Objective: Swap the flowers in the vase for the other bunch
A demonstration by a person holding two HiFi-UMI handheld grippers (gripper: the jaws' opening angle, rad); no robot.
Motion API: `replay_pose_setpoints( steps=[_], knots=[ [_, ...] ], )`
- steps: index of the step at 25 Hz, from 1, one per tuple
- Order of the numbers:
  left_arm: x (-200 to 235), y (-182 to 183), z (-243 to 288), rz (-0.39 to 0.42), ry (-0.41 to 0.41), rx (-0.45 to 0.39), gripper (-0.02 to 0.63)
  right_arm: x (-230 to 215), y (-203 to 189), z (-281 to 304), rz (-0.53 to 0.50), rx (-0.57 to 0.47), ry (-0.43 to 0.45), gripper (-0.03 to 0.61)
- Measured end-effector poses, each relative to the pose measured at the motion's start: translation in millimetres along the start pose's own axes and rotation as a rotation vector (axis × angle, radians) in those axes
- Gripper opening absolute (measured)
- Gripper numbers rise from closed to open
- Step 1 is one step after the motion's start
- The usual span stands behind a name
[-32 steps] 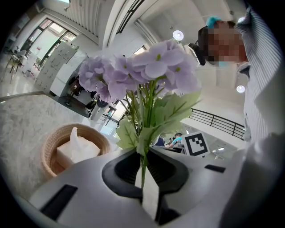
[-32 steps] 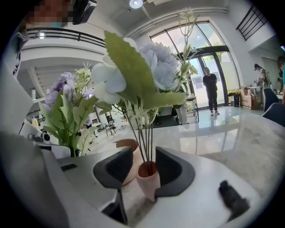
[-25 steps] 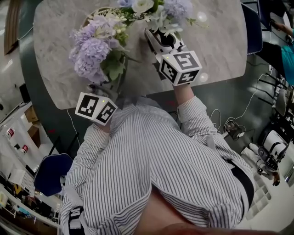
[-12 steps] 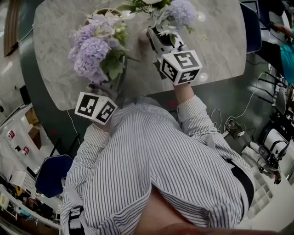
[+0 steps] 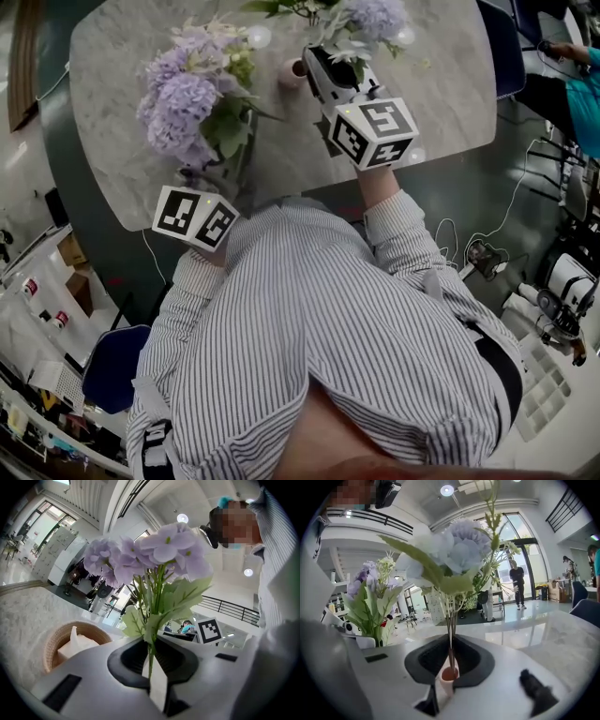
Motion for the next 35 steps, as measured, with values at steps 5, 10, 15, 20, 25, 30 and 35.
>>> replay_pose_setpoints(
  steps=[5, 10, 15, 20, 25, 30, 35],
  knots=[
    [-3, 12, 3, 0.027, -0.012, -0.017, 0.047, -2, 18, -12, 0.020, -0.061, -0.017, 0.038],
    [-7, 21, 25, 0.057, -0.032, -0.011, 0.048, -23, 34, -19, 0.038, -0.094, -0.031, 0.038],
    [-7, 28, 35, 0.083, -0.058, 0.001, 0.046, -28, 47, -31, 0.082, -0.147, -0.039, 0.038],
    [-13, 38, 33, 0.111, -0.103, 0.003, 0.047, -22, 61, -58, 0.085, -0.226, -0.068, 0.039],
    [-19, 40, 36, 0.098, -0.138, -0.009, 0.047, -29, 58, -80, 0.118, -0.255, -0.098, 0.039],
    [-19, 45, 36, 0.118, -0.153, -0.009, 0.047, -32, 50, -91, 0.143, -0.253, -0.125, 0.038],
    [-17, 50, 37, 0.142, -0.134, 0.001, 0.047, -34, 42, -98, 0.161, -0.248, -0.122, 0.040]
  ],
)
Point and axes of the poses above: the fingertips, and each gripper's own axes: z forward along the fingers, x to its left, y out of its top, the point moved 9 cm from there along -z, backward along the fingers, and after that the axes turned 10 degrees about -y, right-handed, at the moved point
